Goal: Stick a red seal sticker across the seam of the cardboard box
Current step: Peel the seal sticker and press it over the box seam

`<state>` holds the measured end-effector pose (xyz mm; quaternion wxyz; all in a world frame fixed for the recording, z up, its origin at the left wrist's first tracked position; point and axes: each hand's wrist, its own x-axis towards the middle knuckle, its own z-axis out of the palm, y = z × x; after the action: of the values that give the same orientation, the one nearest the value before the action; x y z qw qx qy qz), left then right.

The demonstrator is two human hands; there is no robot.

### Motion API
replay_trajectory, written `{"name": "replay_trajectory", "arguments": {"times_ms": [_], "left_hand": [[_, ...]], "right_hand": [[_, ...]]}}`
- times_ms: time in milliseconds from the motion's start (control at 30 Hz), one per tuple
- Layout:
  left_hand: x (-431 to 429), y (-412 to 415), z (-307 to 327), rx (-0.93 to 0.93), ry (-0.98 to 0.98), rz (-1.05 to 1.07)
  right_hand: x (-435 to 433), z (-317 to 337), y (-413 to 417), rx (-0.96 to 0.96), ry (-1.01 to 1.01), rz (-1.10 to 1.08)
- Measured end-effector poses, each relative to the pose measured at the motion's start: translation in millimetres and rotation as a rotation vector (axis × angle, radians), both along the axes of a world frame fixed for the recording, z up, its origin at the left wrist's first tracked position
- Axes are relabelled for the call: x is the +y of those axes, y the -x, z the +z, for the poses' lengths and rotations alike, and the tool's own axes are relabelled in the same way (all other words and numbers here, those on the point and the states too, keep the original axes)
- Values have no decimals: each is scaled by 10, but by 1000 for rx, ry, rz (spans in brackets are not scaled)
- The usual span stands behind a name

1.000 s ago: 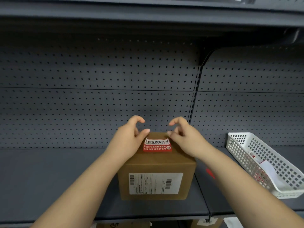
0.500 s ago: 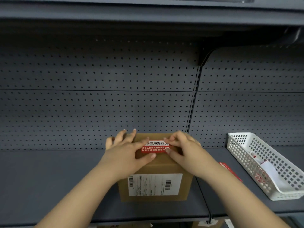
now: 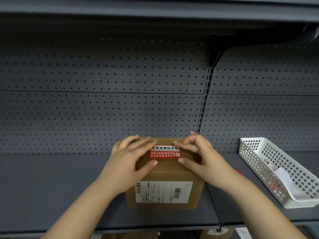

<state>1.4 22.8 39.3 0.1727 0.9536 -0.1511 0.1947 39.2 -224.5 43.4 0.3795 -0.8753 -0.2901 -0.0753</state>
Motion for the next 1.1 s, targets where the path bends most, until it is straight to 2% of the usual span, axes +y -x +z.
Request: {"name": "replay_trajectory", "arguments": {"times_ms": [100,200,300,400,500,667,733,800,867,1000,1100], "left_hand": [[-111,42,2,-23,-152,-94],[-129,42,-52,9,-183,-98],[-6,7,-79,77,-80,-156],[144,-27,-91,127,137,-227],[182,-31,-131,83,268,-241],[158,-10,-180,-2,329,-219],[179,-2,-149,14,341,-191],[180,-3,-62,21,306,-167],[121,-14,53,43,200,-194],[-28,-119,77,167,-114,-232],[21,-151,-5,205,-34,-251]], "right_hand": [[63,-35,57,-66,131,111],[72,-115,55,-64,185,90],[-26,-124,49,14,152,115],[-160,-136,53,137,46,135],[-213,-195,59,171,-84,149],[-215,-212,45,113,-160,110],[-228,-158,25,132,-183,121],[-213,-80,-7,73,-229,105],[-141,9,-29,-15,-152,76],[95,-2,-41,-71,224,106],[53,-77,-74,-32,279,79]]}}
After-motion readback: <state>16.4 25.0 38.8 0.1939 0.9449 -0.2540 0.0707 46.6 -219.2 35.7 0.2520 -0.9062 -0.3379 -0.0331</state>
